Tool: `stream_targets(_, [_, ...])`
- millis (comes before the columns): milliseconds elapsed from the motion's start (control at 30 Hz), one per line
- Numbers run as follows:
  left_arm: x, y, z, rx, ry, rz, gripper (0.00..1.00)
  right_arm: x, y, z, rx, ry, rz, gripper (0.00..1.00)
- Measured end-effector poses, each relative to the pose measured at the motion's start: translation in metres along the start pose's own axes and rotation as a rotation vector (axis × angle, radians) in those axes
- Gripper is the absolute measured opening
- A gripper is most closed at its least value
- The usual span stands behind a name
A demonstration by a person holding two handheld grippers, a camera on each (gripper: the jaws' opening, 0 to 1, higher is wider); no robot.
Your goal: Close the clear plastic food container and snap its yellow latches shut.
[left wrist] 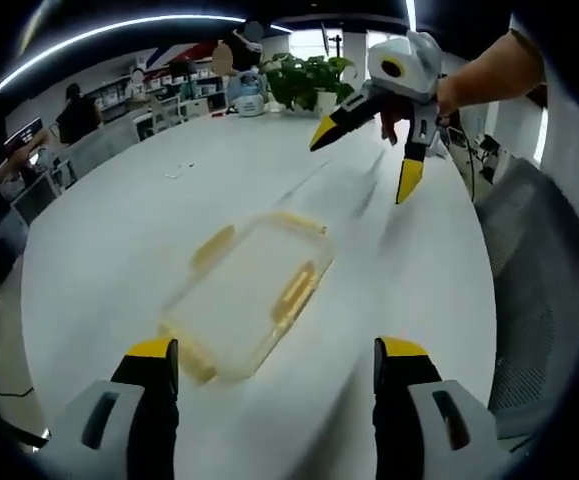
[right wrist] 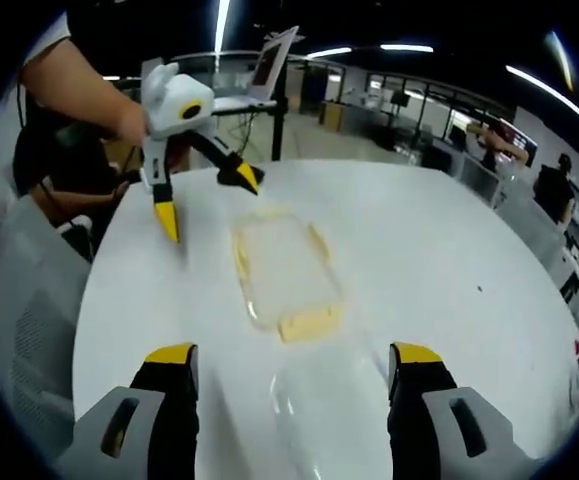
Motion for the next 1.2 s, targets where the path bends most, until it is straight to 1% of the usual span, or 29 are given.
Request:
stream_targets(133, [-0.007,0.000,0.003,-0.010,-0.004,0.000,0.80,-0.001,-0.003,0.001,-0.008,0.000,-0.006,0.78])
stream_targets(333, [-0.012,-0.002,0.008,-0.027,-0.021,0.012,0.79,-0.002,-0.009,0.002,-0.023,0.008,-0.016,0.78])
stream_targets(700, [-0.020,-0.004,0.013,-0.053,-0.057,0.036,0.78,-0.002,-0.018,-0.006,-0.043,0.040,-0.027,0.78])
stream_targets(867, [-0.024,-0.005,0.013,-0.063,-0.076,0.045,0.78,-0.002,-0.023,-0.007,-0.069,0.067,-0.040,0.78])
stream_targets(933, [-0.026,-0.007,0.014,-0.077,-0.095,0.047,0.78,-0.002,-0.025,-0.006,-0.083,0.081,-0.047,0.78])
stream_targets(1100, [-0.025,-0.009,0.014,-0.079,-0.137,0.062,0.77,-0.003,-0.030,-0.006,-0.109,0.105,-0.057,0.78])
stream_targets(1200, [-0.028,-0.010,0.018,-0.086,-0.134,0.063,0.77,-0.004,-0.035,-0.007,-0.130,0.119,-0.067,0.78])
Point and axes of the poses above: the point that each gripper's makers call its tool centre point, and the gripper's own axes: y roughly backward along the fingers, x roughly to its right, z roughly out of its underside, the point moved 2 cm from there along y, roughly backward along the fingers, and after that the axes turned 14 degrees about -y, right-handed, at the moved point
